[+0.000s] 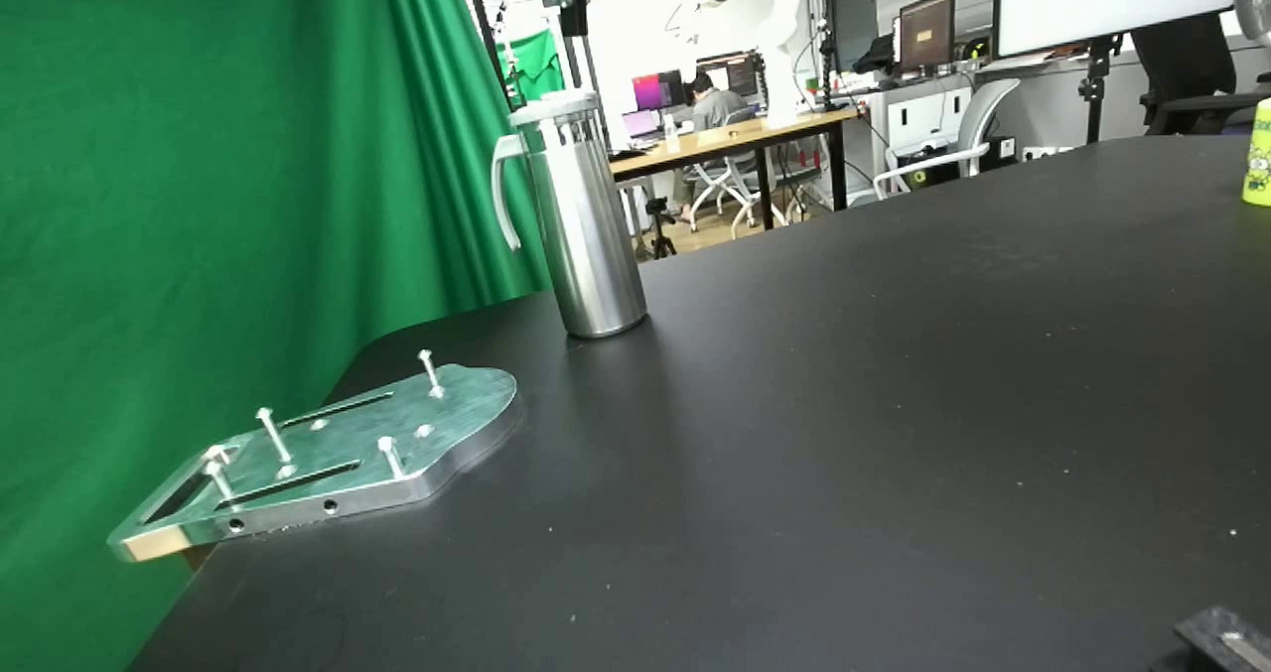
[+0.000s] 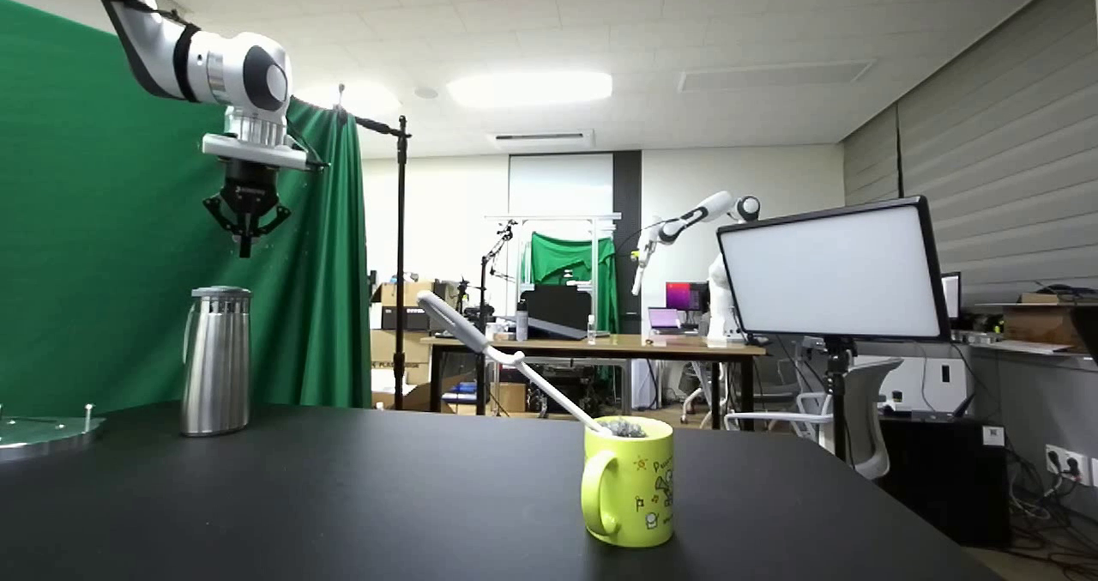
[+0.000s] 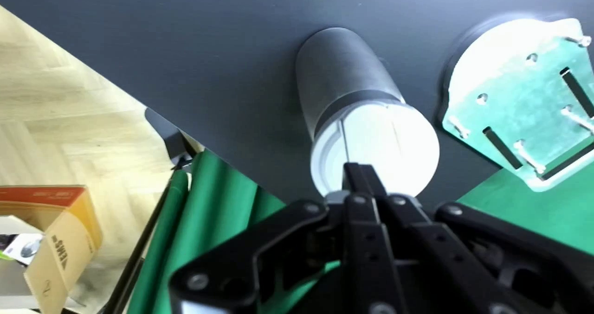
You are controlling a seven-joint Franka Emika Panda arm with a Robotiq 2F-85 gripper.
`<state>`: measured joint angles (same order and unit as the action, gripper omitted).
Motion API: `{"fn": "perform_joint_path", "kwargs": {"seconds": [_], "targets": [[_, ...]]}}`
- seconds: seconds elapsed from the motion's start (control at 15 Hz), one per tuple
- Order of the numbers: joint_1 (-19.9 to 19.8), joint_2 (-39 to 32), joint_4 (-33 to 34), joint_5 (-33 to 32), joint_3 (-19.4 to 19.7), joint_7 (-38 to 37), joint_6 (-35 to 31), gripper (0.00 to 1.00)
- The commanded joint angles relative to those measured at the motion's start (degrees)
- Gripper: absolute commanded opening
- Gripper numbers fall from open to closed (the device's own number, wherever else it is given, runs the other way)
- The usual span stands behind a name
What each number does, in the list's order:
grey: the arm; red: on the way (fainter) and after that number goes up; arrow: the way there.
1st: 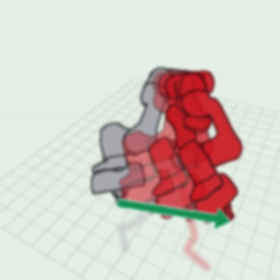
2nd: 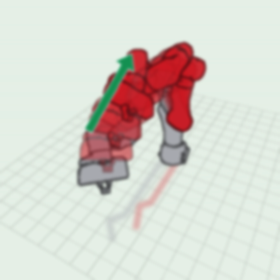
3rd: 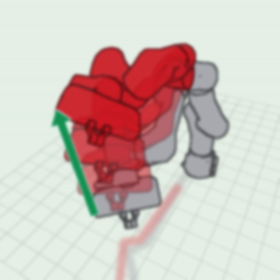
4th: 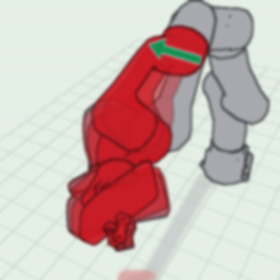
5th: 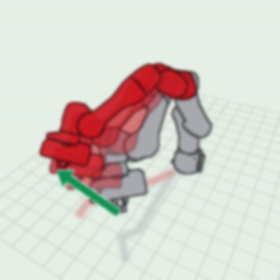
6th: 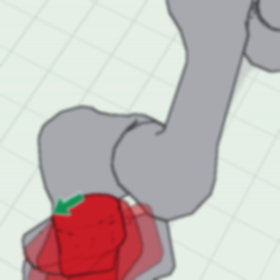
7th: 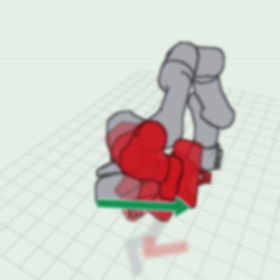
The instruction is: Press to open the cap on the top of the silver bottle
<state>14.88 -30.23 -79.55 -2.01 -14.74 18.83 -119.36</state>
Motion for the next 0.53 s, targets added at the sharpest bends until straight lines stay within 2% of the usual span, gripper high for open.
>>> {"fn": "perform_joint_path", "kwargs": {"seconds": [0.0,0.47], "targets": [[0.33,-5.2,5.99,2.42,-1.75,4.09,2.59,0.0],[0.58,-9.45,8.97,3.95,-3.33,8.9,2.13,0.0]]}}
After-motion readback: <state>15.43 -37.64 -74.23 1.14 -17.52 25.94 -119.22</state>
